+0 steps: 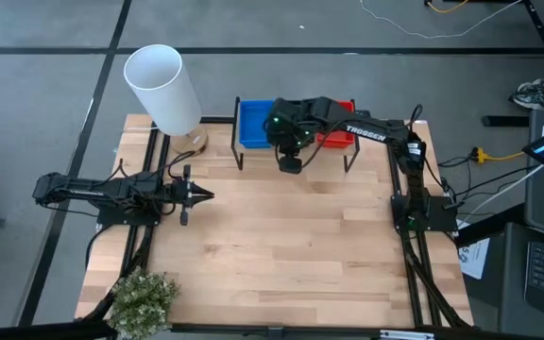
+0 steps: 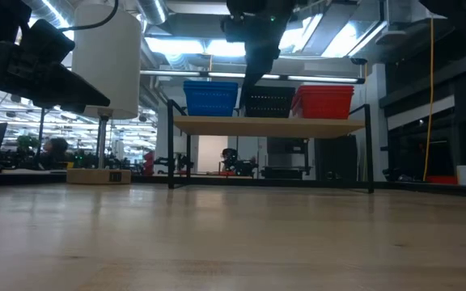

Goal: Stack baskets on shelf by color
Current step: Adjust the stacked black bins on the shelf

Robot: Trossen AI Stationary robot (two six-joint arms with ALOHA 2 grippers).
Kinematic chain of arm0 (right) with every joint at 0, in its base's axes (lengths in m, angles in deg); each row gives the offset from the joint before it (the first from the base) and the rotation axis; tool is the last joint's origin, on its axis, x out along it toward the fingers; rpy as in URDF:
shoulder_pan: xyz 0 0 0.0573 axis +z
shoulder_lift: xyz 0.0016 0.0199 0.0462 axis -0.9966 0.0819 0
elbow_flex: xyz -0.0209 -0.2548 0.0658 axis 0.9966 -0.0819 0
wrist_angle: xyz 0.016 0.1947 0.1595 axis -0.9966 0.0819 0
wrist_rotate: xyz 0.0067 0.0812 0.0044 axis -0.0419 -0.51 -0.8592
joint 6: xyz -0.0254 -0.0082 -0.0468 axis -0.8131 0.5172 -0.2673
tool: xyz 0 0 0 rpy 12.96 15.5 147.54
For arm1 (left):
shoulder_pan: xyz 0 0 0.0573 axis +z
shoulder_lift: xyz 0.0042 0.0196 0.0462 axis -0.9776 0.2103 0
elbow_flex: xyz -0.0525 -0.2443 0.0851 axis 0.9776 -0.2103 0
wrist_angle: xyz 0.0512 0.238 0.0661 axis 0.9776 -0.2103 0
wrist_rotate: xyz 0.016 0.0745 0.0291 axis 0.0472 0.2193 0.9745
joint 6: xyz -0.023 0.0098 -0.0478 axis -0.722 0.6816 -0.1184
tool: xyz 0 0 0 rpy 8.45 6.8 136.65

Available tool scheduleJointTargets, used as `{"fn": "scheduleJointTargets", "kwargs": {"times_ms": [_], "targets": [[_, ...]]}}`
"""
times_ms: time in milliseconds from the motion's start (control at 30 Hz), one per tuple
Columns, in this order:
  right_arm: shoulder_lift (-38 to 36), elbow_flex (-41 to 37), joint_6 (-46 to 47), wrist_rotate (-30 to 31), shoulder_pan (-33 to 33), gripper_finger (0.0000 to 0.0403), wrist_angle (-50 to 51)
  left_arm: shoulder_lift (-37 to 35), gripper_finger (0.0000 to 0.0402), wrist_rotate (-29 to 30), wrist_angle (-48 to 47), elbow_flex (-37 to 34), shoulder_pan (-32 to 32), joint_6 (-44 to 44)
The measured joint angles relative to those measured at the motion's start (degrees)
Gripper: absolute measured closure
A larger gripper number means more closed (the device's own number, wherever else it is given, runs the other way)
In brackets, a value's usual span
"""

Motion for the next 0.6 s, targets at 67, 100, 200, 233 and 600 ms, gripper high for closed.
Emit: {"fn": "scheduleJointTargets", "kwargs": {"times_ms": [67,100,200,233,600], "targets": [[0.0,-1.0,0.0,-0.1,-0.6,0.0403,-0.9,0.0,0.0376,0.0,0.0,0.0,0.0,0.0],[0.0,-1.4,-0.1,0.1,-0.8,0.0403,-1.2,0.0,0.0376,0.0,0.0,0.0,0.0,0.0],[0.0,-1.5,-0.2,1.5,-1.0,0.0403,-3.0,0.0,0.0376,0.0,0.0,0.0,0.0,0.0],[0.0,-1.5,-0.3,2.0,-0.9,0.0403,-3.3,0.0,0.0376,0.0,0.0,0.0,0.0,0.0],[0.0,-1.5,0.6,1.5,-1.2,0.0403,-3.1,0.0,0.0376,0.0,0.0,0.0,0.0,0.0]]}}
